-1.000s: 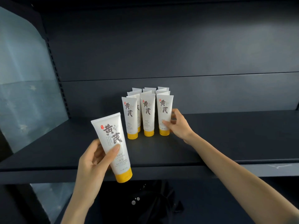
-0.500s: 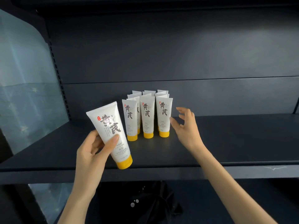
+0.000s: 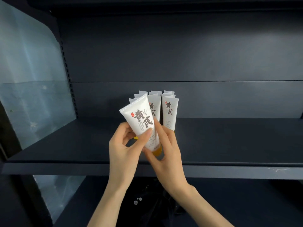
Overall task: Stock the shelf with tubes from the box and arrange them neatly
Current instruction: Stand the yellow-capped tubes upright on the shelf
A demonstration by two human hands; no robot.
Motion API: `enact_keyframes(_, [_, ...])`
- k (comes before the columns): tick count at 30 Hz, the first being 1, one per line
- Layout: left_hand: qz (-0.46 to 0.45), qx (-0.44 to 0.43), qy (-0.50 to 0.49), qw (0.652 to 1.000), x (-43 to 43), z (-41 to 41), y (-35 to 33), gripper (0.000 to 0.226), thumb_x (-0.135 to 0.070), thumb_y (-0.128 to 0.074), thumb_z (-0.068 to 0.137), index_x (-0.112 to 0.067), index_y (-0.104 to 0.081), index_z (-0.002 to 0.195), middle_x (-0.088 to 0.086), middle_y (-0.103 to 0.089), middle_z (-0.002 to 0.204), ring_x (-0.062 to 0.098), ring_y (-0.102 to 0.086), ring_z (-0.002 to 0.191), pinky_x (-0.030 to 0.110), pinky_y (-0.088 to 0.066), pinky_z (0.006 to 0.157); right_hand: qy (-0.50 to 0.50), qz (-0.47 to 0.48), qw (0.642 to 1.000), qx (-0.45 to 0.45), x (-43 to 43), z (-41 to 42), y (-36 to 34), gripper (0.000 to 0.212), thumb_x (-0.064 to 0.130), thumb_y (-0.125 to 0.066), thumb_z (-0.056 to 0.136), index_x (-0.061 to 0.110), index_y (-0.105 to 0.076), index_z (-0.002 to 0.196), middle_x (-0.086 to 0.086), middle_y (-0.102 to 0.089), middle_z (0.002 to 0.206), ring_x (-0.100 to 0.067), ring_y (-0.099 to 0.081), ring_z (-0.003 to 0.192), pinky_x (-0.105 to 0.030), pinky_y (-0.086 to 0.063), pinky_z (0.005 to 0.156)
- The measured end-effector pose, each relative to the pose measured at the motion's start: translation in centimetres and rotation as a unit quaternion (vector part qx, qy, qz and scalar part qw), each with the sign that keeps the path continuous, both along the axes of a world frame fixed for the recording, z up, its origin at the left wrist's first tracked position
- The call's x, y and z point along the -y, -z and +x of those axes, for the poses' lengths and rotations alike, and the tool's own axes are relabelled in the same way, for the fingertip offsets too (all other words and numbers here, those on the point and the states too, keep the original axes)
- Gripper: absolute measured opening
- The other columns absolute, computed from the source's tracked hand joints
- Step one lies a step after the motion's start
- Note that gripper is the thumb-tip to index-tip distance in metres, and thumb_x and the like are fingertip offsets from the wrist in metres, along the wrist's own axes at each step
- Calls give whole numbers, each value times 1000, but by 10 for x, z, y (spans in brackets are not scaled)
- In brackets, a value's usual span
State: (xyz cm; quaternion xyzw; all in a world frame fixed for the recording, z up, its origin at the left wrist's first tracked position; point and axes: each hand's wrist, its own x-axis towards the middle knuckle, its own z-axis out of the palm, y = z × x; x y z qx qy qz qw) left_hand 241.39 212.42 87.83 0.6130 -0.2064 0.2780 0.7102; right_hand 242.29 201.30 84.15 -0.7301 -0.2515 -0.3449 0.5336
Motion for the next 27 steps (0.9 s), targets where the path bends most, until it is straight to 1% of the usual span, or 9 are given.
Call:
enact_keyframes(4, [-9, -8, -12, 1000, 1, -3, 2, 23, -21, -75, 73, -25, -66, 93, -4, -71, 96, 12, -68, 94, 18, -54, 65, 22, -14, 999, -21, 2, -1, -1, 71, 28, -68, 82, 49, -33, 140, 24, -47, 118, -3, -54, 111, -10, -46, 85])
enact_keyframes(8, [48, -17, 0, 999, -10, -8, 1, 31, -27, -72, 76, -24, -64, 106, -12, -71, 104, 5, -66, 99, 13, -52, 70, -9, -1, 999, -50, 1, 2, -5, 69, 24, -72, 82, 42, -39, 140, 19, -52, 123, -5, -54, 115, -13, -48, 88])
enact_keyframes(12, [171, -34, 0, 985, -38, -14, 8, 38, -50, -55, 89, -47, -51, 127, -26, -60, 124, -8, -52, 116, 5, -41, 88, -35, 22, 993, -107, -5, 13, -14, 66, 26, -74, 80, 38, -41, 136, 12, -56, 124, -11, -57, 110, -31, -55, 85])
enact_keyframes(14, [257, -72, -65, 962, -55, -14, 17, 45, -70, -41, 86, -61, -36, 130, -33, -44, 136, -14, -36, 127, 14, -33, 102, -40, 31, 990, -135, -8, 21, -18, 65, 24, -75, 79, 41, -40, 131, 8, -56, 120, -12, -59, 105, -31, -57, 80])
enact_keyframes(16, [360, -112, -138, 916, -71, -17, 26, 52, -75, -29, 83, -66, -19, 133, -36, -26, 143, -20, -18, 129, 23, -25, 107, -40, 32, 986, -161, -12, 31, -22, 65, 22, -76, 78, 44, -36, 125, 10, -54, 112, -10, -59, 98, -19, -56, 69])
enact_keyframes(18, [435, -132, -187, 871, -86, -20, 35, 65, -72, -22, 81, -54, -8, 142, -29, -18, 149, -16, -12, 131, 27, -21, 113, -32, 10, 983, -182, -18, 42, -23, 66, 21, -76, 78, 39, -34, 125, 17, -50, 105, -9, -58, 94, -11, -51, 61])
enact_keyframes(21, [479, -160, -229, 832, -106, -23, 44, 75, -70, -15, 80, -39, 5, 146, -15, -7, 158, 0, -8, 143, 33, -13, 119, -23, -17, 977, -209, -28, 59, -22, 69, 21, -76, 79, 27, -31, 132, 20, -45, 98, -8, -56, 89, -7, -47, 57])
enact_keyframes(23, [488, -169, -244, 821, -116, -27, 46, 75, -69, -13, 80, -38, 8, 144, -13, -3, 159, 3, -5, 145, 34, -10, 120, -12, -29, 976, -217, -34, 69, -19, 70, 21, -76, 79, 24, -31, 133, 14, -47, 103, -11, -56, 94, -10, -48, 64])
enact_keyframes(27, [481, -184, -247, 821, -127, -33, 47, 79, -69, -14, 79, -36, 3, 148, -13, -3, 158, 5, -6, 145, 35, -10, 120, 22, -43, 971, -235, -42, 83, -9, 67, 21, -75, 79, 23, -32, 131, 5, -48, 118, -18, -54, 112, -32, -54, 88])
